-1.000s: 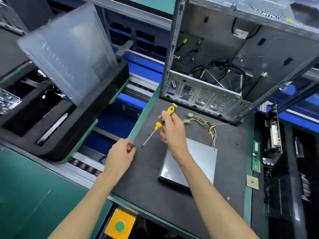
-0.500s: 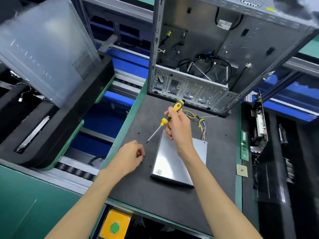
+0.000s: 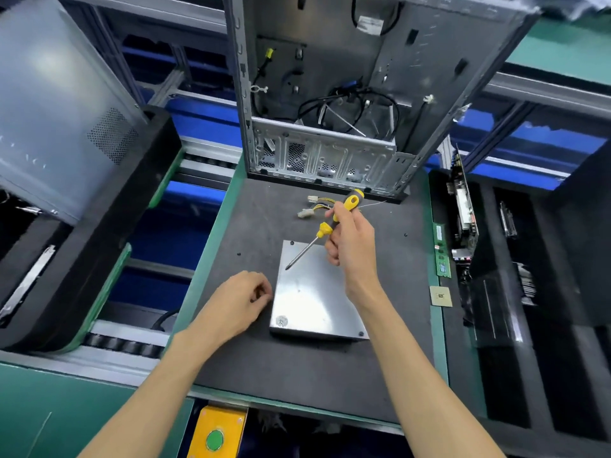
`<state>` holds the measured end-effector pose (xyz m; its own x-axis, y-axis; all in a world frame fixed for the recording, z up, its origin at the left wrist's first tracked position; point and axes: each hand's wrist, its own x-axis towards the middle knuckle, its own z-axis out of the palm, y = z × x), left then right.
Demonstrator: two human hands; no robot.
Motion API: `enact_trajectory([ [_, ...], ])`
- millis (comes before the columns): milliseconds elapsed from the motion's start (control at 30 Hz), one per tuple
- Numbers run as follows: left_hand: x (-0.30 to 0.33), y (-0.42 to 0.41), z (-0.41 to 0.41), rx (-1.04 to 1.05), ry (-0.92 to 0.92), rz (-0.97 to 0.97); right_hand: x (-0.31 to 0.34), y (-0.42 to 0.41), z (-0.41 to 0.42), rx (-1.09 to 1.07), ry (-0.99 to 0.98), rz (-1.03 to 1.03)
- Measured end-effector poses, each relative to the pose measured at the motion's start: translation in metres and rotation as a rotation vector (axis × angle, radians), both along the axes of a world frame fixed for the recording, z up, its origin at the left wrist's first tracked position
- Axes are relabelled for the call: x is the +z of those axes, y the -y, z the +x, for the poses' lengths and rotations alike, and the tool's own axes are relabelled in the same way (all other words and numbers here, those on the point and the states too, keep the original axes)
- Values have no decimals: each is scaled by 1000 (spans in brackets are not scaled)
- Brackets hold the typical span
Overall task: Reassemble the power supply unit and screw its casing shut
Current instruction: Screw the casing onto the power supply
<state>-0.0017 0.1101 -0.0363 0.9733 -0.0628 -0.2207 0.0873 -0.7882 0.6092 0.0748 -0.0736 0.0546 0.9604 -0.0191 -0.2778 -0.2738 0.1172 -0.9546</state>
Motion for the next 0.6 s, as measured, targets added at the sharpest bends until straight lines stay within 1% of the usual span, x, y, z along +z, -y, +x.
enact_trajectory([
  [100,21,1,7,283,79,-360,-3,12,0,-42,16,24],
  [133,29,1,10,344,89,-498,-4,16,0,-56,22,33],
  [200,45,0,13,379,71,-763,-6,23,1,-85,25,56],
  [233,51,1,13,368,53,-862,-7,26,2,-98,23,65],
  [267,56,2,13,351,38,-924,-8,28,2,-108,18,71],
  [300,59,3,13,333,32,-944,-9,30,2,-115,13,75],
  [333,60,4,14,320,37,-922,-10,32,2,-123,8,75],
  [367,59,4,14,313,52,-859,-10,34,2,-128,4,72],
  [433,52,2,15,332,79,-645,-11,37,0,-129,-6,63],
  [533,32,1,14,389,63,-314,-13,40,-5,-114,-28,42],
  [600,21,6,12,346,56,-181,-14,43,-8,-109,-41,27],
])
